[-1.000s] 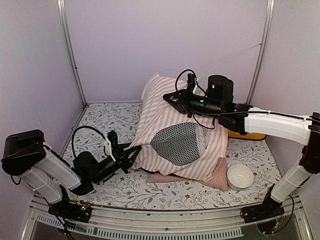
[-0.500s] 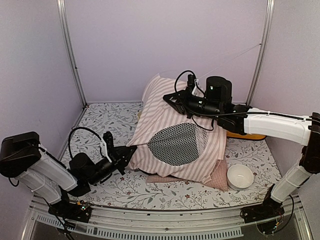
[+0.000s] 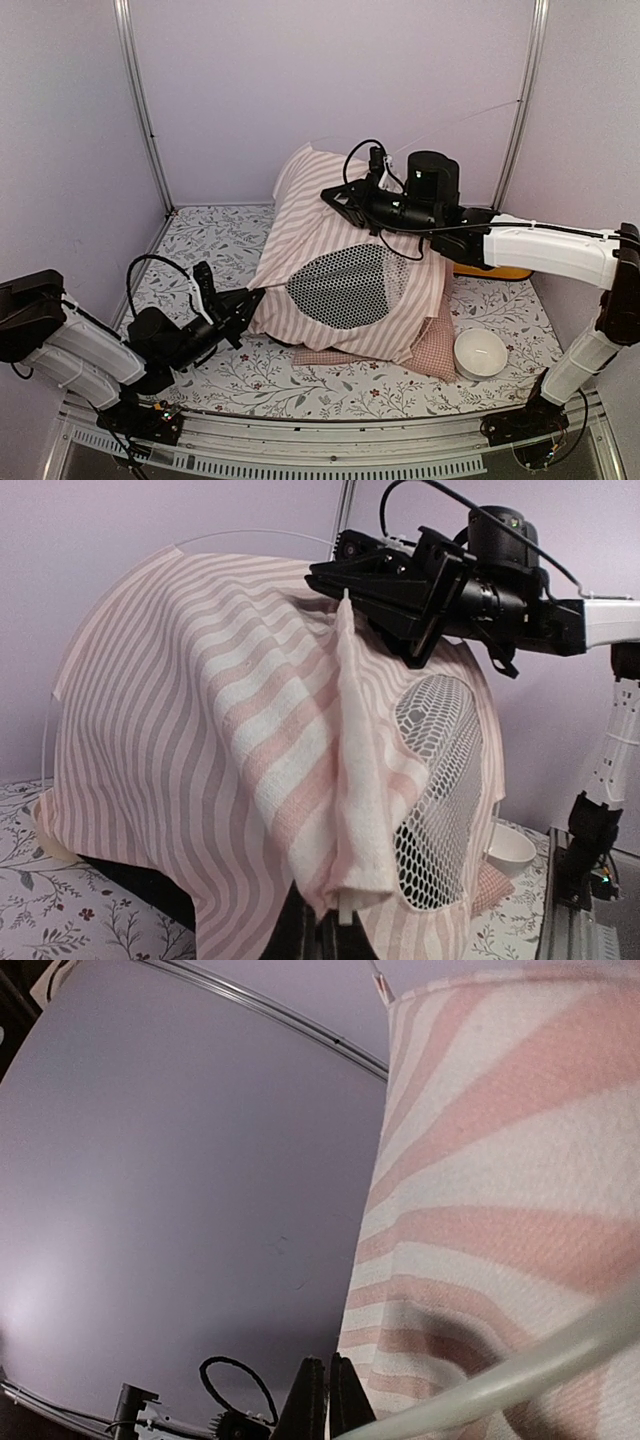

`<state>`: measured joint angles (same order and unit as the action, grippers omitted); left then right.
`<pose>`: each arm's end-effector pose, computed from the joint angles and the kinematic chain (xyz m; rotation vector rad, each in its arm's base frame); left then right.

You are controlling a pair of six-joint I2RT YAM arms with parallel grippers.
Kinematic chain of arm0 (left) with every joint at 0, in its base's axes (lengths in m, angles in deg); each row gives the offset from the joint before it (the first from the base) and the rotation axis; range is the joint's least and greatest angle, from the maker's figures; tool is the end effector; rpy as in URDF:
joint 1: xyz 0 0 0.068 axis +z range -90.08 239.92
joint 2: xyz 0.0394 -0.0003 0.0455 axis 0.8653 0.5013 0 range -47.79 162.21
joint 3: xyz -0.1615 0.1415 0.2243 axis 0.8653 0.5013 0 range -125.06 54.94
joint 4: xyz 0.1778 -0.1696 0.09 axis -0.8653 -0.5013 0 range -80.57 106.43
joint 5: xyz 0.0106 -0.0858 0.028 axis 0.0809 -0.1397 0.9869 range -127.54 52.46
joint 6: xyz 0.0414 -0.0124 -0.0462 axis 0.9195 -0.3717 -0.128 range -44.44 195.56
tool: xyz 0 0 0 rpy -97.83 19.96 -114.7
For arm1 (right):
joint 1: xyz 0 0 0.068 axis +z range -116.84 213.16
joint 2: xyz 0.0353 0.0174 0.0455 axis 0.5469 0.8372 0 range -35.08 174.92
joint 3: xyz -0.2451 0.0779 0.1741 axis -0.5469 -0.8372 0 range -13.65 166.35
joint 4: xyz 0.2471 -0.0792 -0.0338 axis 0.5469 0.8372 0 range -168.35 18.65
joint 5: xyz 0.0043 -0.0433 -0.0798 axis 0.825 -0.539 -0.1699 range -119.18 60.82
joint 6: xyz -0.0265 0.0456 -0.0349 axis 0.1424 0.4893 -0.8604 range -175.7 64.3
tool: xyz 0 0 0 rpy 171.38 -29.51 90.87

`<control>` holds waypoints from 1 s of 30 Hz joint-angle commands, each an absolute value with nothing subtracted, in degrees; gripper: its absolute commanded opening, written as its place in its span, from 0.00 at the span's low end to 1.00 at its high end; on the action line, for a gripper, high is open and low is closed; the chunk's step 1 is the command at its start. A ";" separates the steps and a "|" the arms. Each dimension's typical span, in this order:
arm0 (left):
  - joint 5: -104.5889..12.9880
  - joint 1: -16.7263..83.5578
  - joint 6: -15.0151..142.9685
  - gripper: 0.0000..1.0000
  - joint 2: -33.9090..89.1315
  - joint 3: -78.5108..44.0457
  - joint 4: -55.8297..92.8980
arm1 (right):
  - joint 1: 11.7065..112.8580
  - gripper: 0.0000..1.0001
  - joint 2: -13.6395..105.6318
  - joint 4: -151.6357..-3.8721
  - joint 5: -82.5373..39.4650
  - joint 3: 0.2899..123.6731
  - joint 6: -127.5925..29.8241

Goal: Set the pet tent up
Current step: Adjust the tent pole of the tent.

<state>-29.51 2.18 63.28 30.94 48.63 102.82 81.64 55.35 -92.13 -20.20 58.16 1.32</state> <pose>0.1183 -0.1744 0.2242 0.4207 1.3262 -0.9370 0.2564 0.3011 0.3845 0.0047 1.8951 1.4724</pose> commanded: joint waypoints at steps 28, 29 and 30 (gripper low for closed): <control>-28.02 3.89 58.13 0.40 6.97 48.29 63.34 | 79.02 0.00 59.41 -96.97 -18.59 63.25 -1.63; -27.70 4.07 58.35 0.39 4.73 48.36 61.63 | 78.97 0.00 59.40 -96.98 -18.43 63.25 -1.79; -27.53 4.40 58.52 0.37 3.79 48.16 60.10 | 79.00 0.00 59.40 -97.06 -18.33 63.20 -1.95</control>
<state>-30.01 3.36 58.19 8.61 47.54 71.15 80.33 59.17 -94.27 -17.93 60.98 0.59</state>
